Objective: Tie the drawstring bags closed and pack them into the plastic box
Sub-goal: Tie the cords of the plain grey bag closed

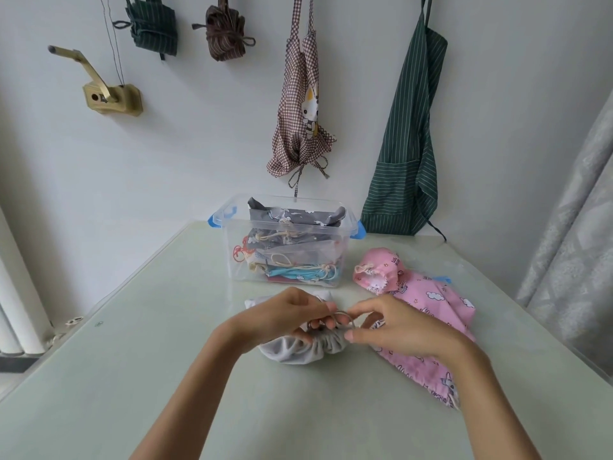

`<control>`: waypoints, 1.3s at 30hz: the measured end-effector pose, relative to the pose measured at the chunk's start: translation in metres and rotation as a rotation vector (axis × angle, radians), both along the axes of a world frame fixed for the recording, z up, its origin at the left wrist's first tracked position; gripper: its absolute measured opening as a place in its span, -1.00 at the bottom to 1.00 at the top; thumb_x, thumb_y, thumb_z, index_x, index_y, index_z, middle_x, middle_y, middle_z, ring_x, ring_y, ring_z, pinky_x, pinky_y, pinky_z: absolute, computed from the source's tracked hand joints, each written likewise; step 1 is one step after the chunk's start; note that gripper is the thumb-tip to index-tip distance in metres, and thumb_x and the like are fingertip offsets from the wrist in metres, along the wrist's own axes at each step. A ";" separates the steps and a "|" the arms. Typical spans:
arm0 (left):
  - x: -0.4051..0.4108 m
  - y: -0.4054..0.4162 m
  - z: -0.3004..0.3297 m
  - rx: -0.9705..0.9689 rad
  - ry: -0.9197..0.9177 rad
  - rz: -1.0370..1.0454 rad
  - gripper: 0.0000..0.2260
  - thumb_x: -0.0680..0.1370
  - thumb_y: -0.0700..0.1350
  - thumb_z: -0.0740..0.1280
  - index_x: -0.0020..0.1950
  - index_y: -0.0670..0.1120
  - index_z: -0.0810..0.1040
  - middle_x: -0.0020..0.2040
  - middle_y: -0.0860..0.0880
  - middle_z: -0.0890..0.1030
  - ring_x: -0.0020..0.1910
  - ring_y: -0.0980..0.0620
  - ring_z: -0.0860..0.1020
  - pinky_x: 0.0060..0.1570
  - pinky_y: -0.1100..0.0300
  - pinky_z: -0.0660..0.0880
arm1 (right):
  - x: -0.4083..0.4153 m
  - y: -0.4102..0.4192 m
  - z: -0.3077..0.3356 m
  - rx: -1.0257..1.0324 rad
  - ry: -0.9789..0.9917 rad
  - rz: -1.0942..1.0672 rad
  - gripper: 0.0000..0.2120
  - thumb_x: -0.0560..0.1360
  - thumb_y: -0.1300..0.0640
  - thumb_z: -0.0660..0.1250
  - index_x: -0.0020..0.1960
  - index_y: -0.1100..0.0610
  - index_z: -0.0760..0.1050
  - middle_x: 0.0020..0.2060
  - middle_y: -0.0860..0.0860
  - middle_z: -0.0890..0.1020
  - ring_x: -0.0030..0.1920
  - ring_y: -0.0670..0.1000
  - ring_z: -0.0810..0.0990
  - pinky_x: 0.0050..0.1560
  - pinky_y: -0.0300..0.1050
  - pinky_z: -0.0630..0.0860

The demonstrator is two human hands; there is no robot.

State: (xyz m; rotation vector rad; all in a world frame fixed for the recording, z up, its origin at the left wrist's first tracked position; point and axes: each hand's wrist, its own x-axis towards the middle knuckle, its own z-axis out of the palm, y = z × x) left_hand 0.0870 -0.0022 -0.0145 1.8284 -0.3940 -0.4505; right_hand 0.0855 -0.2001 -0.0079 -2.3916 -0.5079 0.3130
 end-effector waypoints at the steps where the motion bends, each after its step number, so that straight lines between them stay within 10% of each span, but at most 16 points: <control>1: 0.000 0.000 -0.001 -0.014 0.009 0.014 -0.69 0.60 -0.05 0.25 -0.28 0.01 0.67 -0.41 0.18 0.56 -0.38 0.28 0.49 -0.31 0.41 0.47 | 0.000 0.001 0.001 0.041 -0.041 -0.051 -0.88 0.46 0.04 0.41 -0.02 0.00 0.64 -0.29 -0.21 0.64 -0.28 -0.24 0.51 -0.22 -0.38 0.41; 10: 0.006 0.012 -0.005 -0.186 0.136 0.138 -0.90 0.48 -0.15 0.41 -0.18 -0.08 0.72 -0.25 0.01 0.69 -0.26 0.20 0.64 -0.26 0.43 0.54 | -0.013 0.001 0.021 0.200 -0.036 0.023 -0.88 0.34 0.00 0.51 -0.22 0.05 0.70 -0.30 0.07 0.71 -0.30 -0.09 0.56 -0.20 -0.19 0.48; 15: 0.005 0.015 -0.006 -0.206 0.123 0.151 -0.85 0.41 -0.30 0.46 -0.25 -0.06 0.73 -0.24 0.02 0.70 -0.27 0.20 0.64 -0.25 0.41 0.53 | -0.017 0.007 0.020 0.078 0.014 0.122 -0.79 0.43 -0.13 0.39 -0.21 -0.01 0.69 -0.42 -0.15 0.64 -0.41 -0.21 0.47 -0.34 -0.37 0.39; 21: 0.007 0.020 -0.002 -0.202 -0.010 0.147 -0.86 0.35 -0.32 0.50 -0.17 -0.10 0.72 -0.18 -0.10 0.71 -0.22 0.07 0.65 -0.17 0.32 0.58 | 0.001 0.011 0.000 0.189 -0.201 -0.031 -0.74 0.41 0.10 0.45 0.08 -0.11 0.60 -0.09 -0.13 0.60 -0.26 -0.13 0.45 -0.18 -0.37 0.43; 31: 0.010 0.027 -0.007 -0.180 -0.312 0.412 -0.81 0.35 -0.40 0.48 -0.29 -0.11 0.70 -0.29 -0.06 0.71 -0.32 0.11 0.66 -0.26 0.38 0.54 | 0.006 0.030 -0.016 0.343 -0.323 -0.034 -0.88 0.40 0.18 0.45 -0.20 -0.04 0.60 -0.23 -0.14 0.51 -0.26 -0.19 0.46 -0.20 -0.39 0.34; 39: 0.015 0.018 -0.021 -0.140 -0.502 0.509 -0.94 0.39 -0.26 0.50 -0.17 -0.15 0.71 -0.24 -0.02 0.72 -0.21 0.03 0.69 -0.08 0.13 0.62 | 0.009 0.044 -0.018 0.479 0.023 -0.164 -0.75 0.57 0.05 0.23 -0.04 0.21 0.58 -0.17 0.02 0.66 -0.20 -0.09 0.59 -0.04 -0.17 0.49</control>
